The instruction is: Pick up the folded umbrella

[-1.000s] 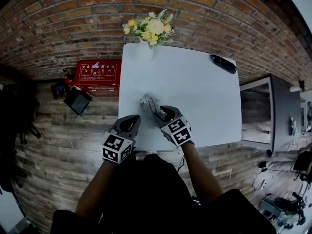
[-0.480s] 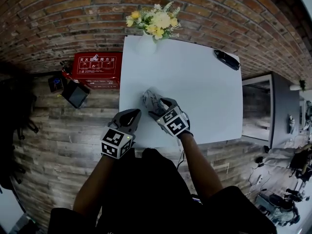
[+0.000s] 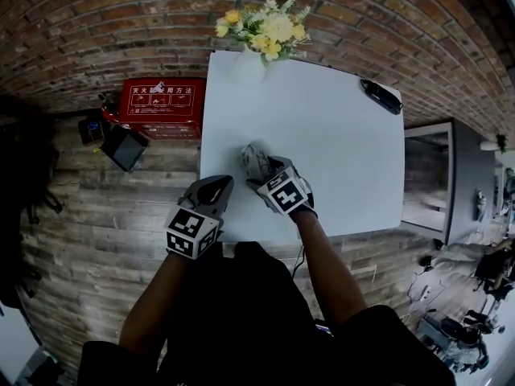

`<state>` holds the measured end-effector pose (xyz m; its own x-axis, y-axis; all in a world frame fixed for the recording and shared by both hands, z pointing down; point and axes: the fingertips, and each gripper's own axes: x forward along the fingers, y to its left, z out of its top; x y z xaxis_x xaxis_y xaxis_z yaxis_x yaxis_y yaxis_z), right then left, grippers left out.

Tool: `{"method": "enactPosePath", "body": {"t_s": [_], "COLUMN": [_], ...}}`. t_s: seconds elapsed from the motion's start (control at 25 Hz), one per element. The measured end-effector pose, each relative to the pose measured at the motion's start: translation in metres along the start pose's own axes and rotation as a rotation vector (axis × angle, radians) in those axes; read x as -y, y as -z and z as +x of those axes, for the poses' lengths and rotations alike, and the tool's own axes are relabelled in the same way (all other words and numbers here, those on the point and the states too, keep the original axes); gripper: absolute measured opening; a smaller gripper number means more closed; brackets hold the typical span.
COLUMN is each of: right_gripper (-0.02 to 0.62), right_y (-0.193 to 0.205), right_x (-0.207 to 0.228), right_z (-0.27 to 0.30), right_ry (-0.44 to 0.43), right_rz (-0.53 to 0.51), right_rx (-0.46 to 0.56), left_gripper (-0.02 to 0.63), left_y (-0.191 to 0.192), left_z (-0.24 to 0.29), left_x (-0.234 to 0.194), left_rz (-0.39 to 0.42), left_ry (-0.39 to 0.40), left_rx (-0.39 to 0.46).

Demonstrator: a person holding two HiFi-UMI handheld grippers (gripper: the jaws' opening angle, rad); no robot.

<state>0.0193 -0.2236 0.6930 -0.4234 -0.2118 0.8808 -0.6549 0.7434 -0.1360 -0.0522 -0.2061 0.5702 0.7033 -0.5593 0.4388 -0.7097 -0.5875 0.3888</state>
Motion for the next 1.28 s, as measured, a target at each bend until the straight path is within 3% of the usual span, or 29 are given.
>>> {"method": "enactPosePath", "body": {"t_s": [0.6, 0.8, 1.28], "right_gripper": [0.338, 0.291, 0.282], "right_y": [0.008, 0.006, -0.005], "right_x": [0.006, 0.008, 0.002], "right_z": [0.013, 0.012, -0.022], "right_ry": [0.022, 0.032, 0.024], "right_rz": [-0.003, -0.012, 0.056], "right_rx": [-0.046, -0.012, 0.106], "left_gripper": [0.014, 0.014, 0.014], "left_y": [0.003, 0.002, -0.007], "left_z": [0.005, 0.004, 0.000], "left_x": [-0.010, -0.010, 0.001], "left_rz": [-0.007, 0.000, 0.009], "left_ry": [0.000, -0.004, -0.007], "left_rx": [-0.020, -0.019, 0.002]}}
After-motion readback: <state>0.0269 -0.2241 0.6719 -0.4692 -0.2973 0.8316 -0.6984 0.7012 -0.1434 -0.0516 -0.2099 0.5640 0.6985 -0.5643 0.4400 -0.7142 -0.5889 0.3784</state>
